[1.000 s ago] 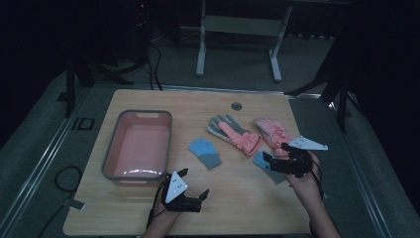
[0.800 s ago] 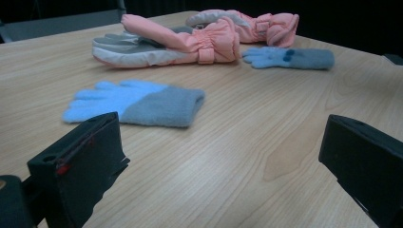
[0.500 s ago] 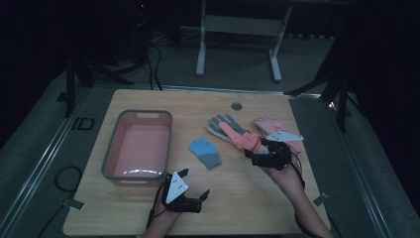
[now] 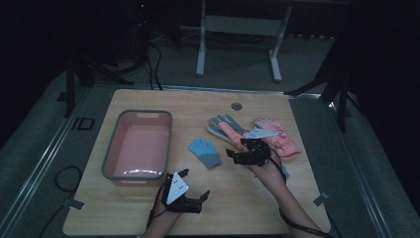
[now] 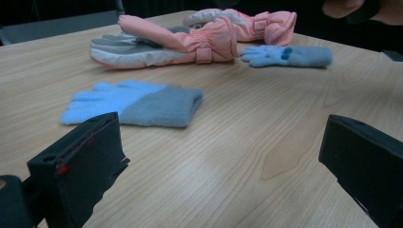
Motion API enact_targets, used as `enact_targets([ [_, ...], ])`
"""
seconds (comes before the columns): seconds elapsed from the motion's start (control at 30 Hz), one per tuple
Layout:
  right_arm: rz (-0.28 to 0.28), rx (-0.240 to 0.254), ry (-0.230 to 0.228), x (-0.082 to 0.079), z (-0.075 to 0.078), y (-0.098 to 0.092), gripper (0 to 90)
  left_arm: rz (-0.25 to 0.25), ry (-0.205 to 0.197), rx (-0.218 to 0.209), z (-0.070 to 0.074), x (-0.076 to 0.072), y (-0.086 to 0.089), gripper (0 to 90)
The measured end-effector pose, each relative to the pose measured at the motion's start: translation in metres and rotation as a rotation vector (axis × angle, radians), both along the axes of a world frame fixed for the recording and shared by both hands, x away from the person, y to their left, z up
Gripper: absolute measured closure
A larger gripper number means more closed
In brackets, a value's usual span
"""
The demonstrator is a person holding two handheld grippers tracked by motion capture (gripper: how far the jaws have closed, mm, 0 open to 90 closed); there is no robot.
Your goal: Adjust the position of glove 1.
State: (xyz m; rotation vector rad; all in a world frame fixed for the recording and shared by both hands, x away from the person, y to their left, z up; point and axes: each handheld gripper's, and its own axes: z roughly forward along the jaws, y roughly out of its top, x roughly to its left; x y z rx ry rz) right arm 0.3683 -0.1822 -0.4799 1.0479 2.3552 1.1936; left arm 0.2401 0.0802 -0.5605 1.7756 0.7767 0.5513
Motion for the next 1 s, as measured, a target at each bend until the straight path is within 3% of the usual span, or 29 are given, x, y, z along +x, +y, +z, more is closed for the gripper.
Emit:
enact_targets([
  [0.4, 0.047, -0.045, 0.009, 0.012, -0.018, 0.043, 41.9, -0.001, -0.001, -0.001, 0.000, 0.000, 0.000, 1.1],
  [0.63, 0.111, -0.094, 0.033, 0.027, -0.040, 0.070, 55.0, -0.008, 0.001, -0.005, 0.000, 0.000, 0.001, 1.1],
  [1.0, 0.153, -0.140, 0.064, 0.046, -0.060, 0.089, 58.7, -0.012, 0.004, -0.013, 0.000, 0.001, 0.001, 1.1],
])
